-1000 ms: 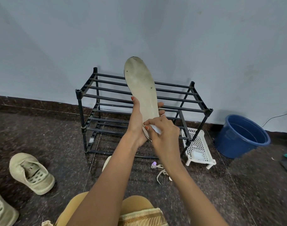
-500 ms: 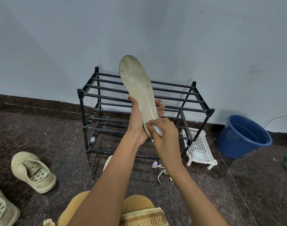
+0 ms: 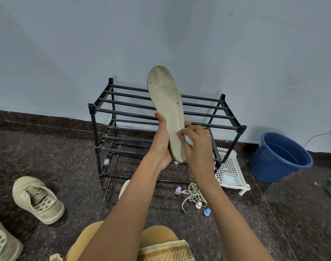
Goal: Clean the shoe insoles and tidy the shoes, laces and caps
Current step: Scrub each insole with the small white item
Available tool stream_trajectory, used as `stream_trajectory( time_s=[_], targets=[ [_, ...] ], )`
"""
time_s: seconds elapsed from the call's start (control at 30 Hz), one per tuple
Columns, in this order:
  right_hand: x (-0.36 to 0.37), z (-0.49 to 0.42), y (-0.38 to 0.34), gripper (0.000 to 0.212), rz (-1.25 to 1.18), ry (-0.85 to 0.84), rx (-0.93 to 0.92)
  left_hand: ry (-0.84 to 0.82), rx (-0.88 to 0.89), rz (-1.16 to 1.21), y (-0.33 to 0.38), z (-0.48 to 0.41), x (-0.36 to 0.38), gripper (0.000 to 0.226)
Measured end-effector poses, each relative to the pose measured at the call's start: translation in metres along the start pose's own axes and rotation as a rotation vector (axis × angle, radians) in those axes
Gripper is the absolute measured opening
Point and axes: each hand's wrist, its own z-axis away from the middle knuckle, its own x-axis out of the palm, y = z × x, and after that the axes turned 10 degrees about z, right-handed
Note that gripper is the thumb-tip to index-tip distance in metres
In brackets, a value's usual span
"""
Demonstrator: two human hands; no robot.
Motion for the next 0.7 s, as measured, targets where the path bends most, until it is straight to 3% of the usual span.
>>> stream_trajectory(
  time_s=[0.3,0.57,0.7],
  targets=[
    [-0.004,0.032,0.004,0.017,-0.028,-0.075,0.013,0.037,0.060,0.207,0.005,0.002,0.001,0.084],
    [-0.006,0.003,0.002,0.013,-0.023,-0.002,-0.010,-0.002,0.014,0.032,0.008,0.006,0.003,0.086],
    [-0.005,0.000,0.006,0.012,-0.022,-0.023,-0.046,-0.004,0.018,0.055,0.007,0.006,0.003,0.087]
  ],
)
